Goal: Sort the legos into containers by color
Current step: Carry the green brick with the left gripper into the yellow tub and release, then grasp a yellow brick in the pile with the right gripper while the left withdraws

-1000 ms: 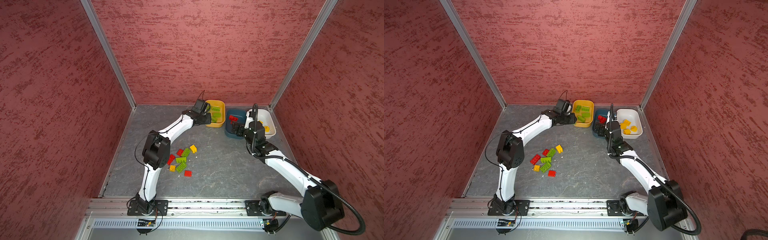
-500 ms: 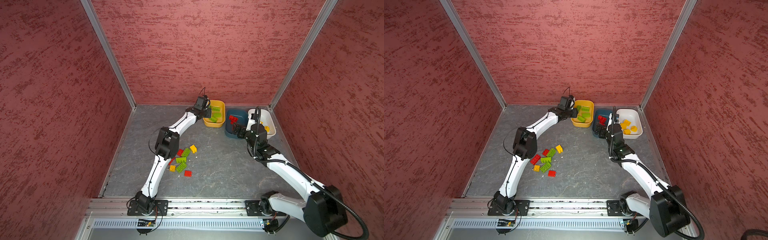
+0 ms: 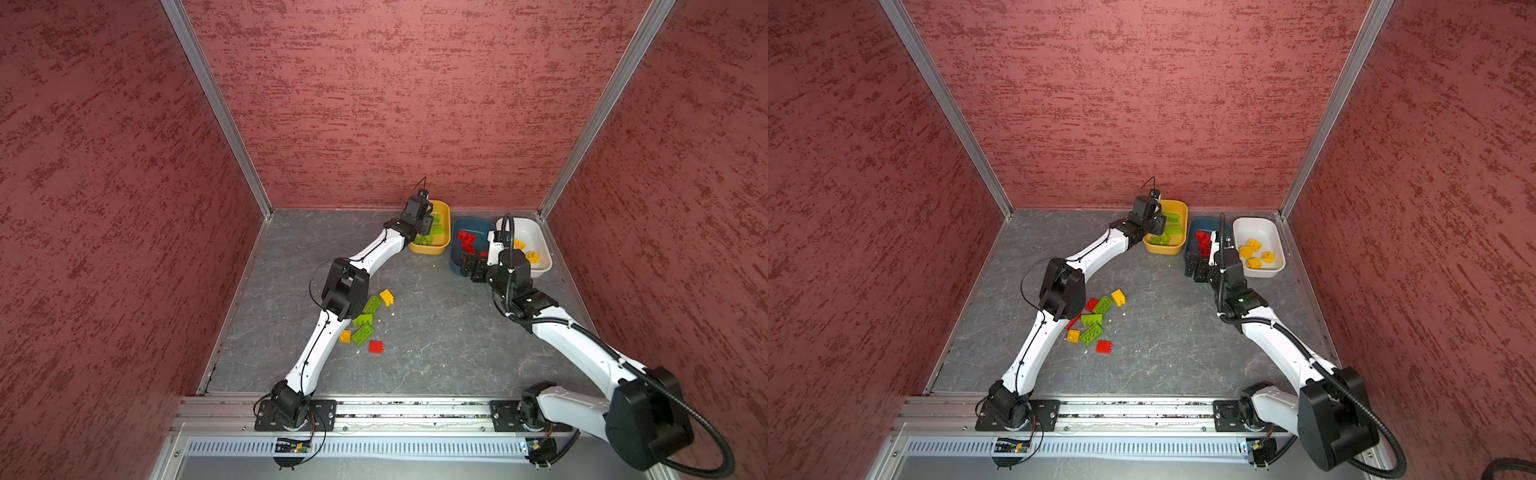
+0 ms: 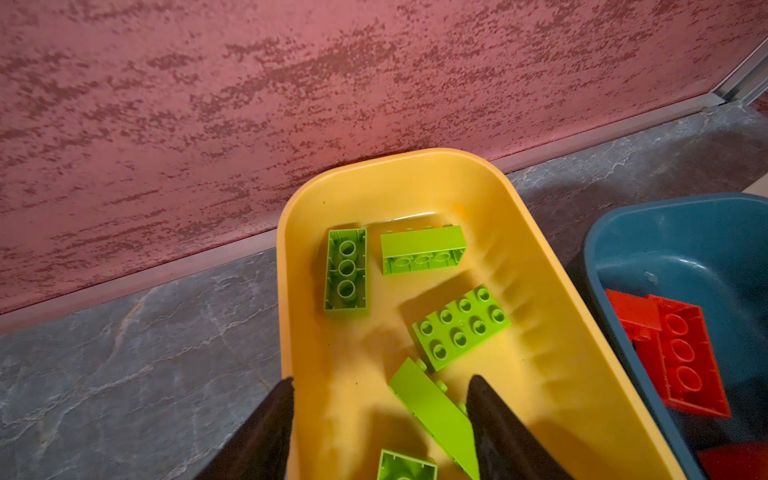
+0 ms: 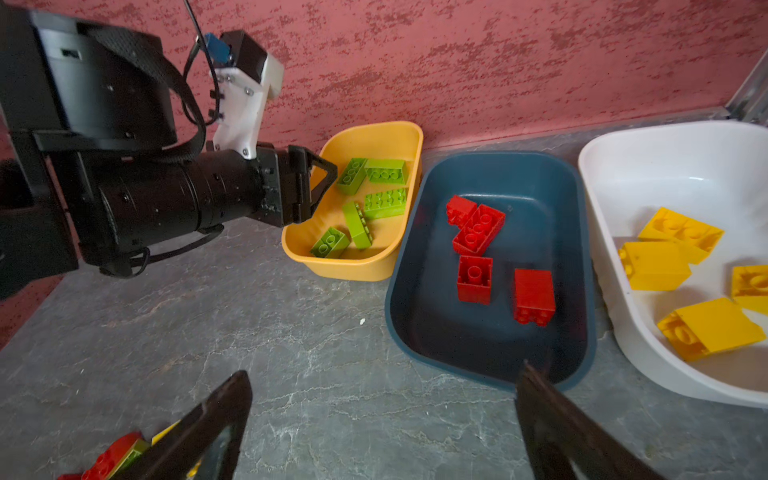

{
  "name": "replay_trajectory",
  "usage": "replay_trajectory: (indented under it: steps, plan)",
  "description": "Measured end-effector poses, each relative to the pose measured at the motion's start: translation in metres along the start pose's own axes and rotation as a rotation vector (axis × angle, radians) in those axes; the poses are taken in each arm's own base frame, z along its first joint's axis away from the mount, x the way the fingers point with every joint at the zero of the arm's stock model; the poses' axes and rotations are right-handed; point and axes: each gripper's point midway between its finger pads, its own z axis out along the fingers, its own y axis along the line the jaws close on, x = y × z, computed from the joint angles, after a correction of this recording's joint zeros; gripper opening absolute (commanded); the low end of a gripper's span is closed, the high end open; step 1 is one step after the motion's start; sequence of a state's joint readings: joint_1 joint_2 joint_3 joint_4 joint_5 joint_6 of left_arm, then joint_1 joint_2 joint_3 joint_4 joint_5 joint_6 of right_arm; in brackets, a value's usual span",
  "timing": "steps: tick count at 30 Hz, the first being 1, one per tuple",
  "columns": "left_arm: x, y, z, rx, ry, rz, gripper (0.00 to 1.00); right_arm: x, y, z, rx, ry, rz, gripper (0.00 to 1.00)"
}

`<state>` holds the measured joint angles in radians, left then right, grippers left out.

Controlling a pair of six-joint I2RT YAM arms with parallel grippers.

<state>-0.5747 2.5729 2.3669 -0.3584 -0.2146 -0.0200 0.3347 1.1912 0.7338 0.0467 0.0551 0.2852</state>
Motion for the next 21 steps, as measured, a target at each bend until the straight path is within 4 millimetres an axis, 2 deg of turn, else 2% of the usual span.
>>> replay_trajectory:
  steps: [3,5,10,15,18,21]
  plan:
    - [0.0,-0.003,-0.006,0.005,0.002,0.002,0.74,0.014,0.002,0.007,-0.021,0.053,-0.011,0.99]
    - [0.001,-0.003,-0.016,0.007,0.003,-0.002,0.8,0.023,0.004,0.01,-0.032,0.084,-0.016,0.99]
    - [-0.005,0.005,-0.056,0.018,-0.029,-0.052,0.89,0.044,0.017,0.017,-0.083,0.157,-0.029,0.99]
    - [-0.013,0.026,-0.113,0.007,-0.103,-0.136,0.96,0.07,0.06,0.018,-0.207,0.219,-0.093,0.98]
    - [-0.006,0.047,-0.144,-0.031,-0.123,-0.186,1.0,0.098,0.087,0.02,-0.276,0.282,-0.155,0.97]
    - [0.01,0.073,-0.168,-0.113,-0.12,-0.222,0.99,0.131,0.104,0.025,-0.315,0.356,-0.206,0.9]
